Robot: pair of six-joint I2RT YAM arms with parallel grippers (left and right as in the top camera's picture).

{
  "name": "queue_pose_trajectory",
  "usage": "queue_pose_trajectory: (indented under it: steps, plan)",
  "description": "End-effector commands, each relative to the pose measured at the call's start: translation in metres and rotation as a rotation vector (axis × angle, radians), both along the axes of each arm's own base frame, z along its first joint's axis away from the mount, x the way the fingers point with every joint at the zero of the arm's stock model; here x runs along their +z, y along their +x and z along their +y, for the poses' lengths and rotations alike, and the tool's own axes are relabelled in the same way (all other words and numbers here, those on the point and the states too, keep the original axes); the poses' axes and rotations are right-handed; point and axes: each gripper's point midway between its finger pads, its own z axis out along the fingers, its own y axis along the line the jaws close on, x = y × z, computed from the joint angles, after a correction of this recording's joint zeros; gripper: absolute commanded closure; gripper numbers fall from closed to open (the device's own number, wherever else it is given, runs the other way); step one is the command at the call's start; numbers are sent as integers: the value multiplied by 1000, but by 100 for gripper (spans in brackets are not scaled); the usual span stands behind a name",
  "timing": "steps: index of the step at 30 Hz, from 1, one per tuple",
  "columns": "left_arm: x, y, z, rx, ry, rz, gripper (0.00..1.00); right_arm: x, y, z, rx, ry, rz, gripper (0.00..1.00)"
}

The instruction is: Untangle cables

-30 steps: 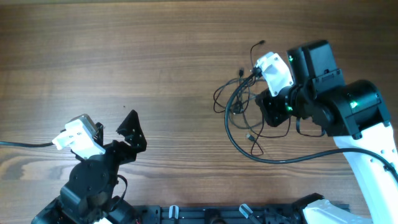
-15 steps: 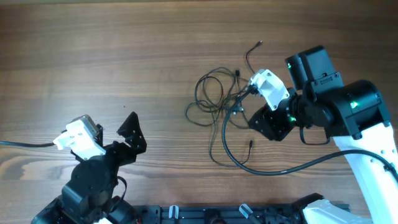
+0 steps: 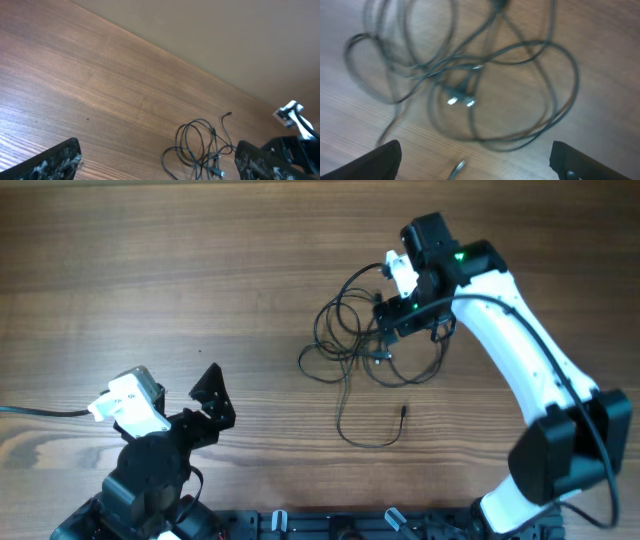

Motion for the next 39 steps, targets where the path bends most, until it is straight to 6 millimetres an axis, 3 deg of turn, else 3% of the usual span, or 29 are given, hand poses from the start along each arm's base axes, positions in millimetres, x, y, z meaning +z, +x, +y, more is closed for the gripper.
queue_pose_trajectory:
  steps: [1, 3, 6, 9, 17, 19, 20, 21, 22, 26, 28, 31, 34, 36, 37, 38, 39]
  plan:
    - [7, -1, 4, 20, -17, -21, 0, -32, 22, -34, 15, -35, 30, 3]
    - [7, -1, 4, 20, -17, -21, 0, -46, 27, -29, 175, 118, 53, 3]
    - [7, -1, 4, 20, -17, -21, 0, -65, 33, -45, 173, 122, 68, 4]
    - [7, -1, 4, 20, -17, -21, 0, -78, 24, -35, 324, 190, 84, 4]
    - [7, -1, 4, 20, -17, -21, 0, -127, 27, -39, 342, 170, -6, 5]
    - [7, -1, 4, 20, -17, -21, 0, -135, 18, -40, 341, 171, 13, 15]
    - [7, -1, 4, 20, -17, -21, 0, -139, 14, -40, 340, 174, 19, 25]
    - [7, -1, 4, 20, -17, -21, 0, -143, 11, -40, 335, 177, 26, 46]
    - [7, -1, 4, 20, -17, -21, 1, -146, 9, -40, 307, 179, 28, 96]
    - [7, -1, 4, 20, -17, -21, 0, -137, 14, -40, 235, 188, 46, 96]
    - [7, -1, 4, 20, -17, -21, 0, -94, 27, -38, 237, 188, 31, 96]
    - [7, -1, 4, 20, -17, -21, 0, 12, 62, -35, 217, 194, -134, 96]
    - [7, -1, 4, 20, -17, -21, 0, 151, 82, -28, 162, 249, -446, 96]
    - [7, -1, 4, 20, -17, -21, 0, 232, 82, -28, 103, 301, -651, 96]
    - [7, -1, 4, 20, -17, -21, 0, 280, 74, -27, 102, 334, -785, 96]
    - [7, -1, 4, 20, -17, -21, 0, 307, 68, -26, 97, 356, -861, 96]
    - [7, -1, 4, 20, -17, -21, 0, 353, 57, -27, 76, 400, -992, 96]
